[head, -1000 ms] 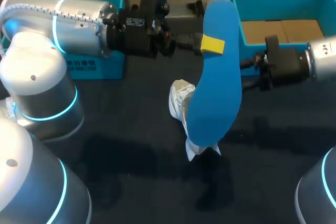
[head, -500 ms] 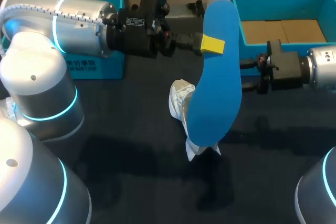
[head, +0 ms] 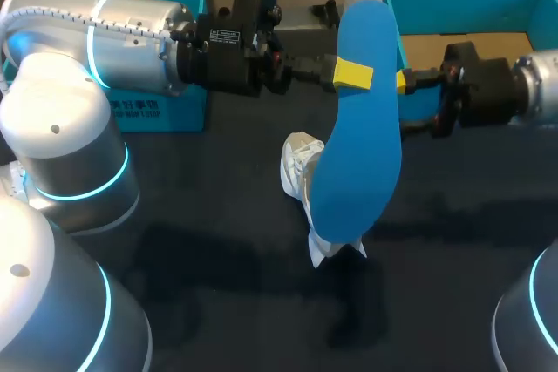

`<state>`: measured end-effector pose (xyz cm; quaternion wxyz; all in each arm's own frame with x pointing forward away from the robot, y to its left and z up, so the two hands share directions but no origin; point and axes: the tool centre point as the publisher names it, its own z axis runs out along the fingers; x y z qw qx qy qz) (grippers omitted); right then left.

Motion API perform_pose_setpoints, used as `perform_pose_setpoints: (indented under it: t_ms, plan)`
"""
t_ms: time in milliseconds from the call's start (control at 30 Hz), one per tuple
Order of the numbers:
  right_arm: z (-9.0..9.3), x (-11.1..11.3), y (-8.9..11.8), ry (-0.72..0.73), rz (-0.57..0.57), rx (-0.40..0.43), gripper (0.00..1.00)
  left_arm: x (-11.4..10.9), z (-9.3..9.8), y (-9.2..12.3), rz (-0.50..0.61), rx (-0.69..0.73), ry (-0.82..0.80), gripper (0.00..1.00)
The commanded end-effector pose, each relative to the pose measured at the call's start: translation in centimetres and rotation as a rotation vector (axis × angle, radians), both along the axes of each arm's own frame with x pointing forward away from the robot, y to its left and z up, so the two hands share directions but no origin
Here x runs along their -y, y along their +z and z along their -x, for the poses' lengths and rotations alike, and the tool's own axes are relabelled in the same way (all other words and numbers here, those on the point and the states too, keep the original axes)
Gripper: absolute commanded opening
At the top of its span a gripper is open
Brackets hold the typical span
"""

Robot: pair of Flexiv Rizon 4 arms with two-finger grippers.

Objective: Take the shoe out of the shoebox, open the shoe tongue, remove and reinsert the insole, then place the shoe into the shoebox

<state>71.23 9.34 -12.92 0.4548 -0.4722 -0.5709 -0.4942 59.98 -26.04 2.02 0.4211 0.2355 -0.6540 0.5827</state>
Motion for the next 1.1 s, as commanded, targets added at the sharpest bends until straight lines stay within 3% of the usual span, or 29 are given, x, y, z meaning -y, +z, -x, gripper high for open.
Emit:
perform_pose_setpoints:
  t_ms: [33,533,633,867,1000,1067,1100]
  plan:
    - [-0.1,1.6,-0.5,0.030,0.012,-0.027,1.00,0.2,0.0,0.0,-0.002,0.000,-0.001,0.00]
    - [0.3,2.1,-1.0,0.044,0.016,-0.071,1.00,0.2,0.0,0.0,-0.002,0.000,-0.001,0.00]
    - [0.3,2.1,-1.0,0.044,0.016,-0.071,1.00,0.0,-0.1,-0.9,-0.028,0.055,-0.023,0.00]
    - [0.3,2.1,-1.0,0.044,0.016,-0.071,1.00,-1.1,-1.5,-2.9,-0.002,0.299,0.003,0.00]
    - [0.3,2.1,-1.0,0.044,0.016,-0.071,1.00,-1.8,-1.7,-3.5,0.013,0.532,0.020,0.00]
    - [0.3,2.1,-1.0,0.044,0.016,-0.071,1.00,-2.0,-1.9,-3.5,0.014,0.579,0.030,0.00]
    - [0.3,2.1,-1.0,0.044,0.016,-0.071,1.00,-2.2,-2.0,-3.7,-0.001,0.686,0.032,0.00]
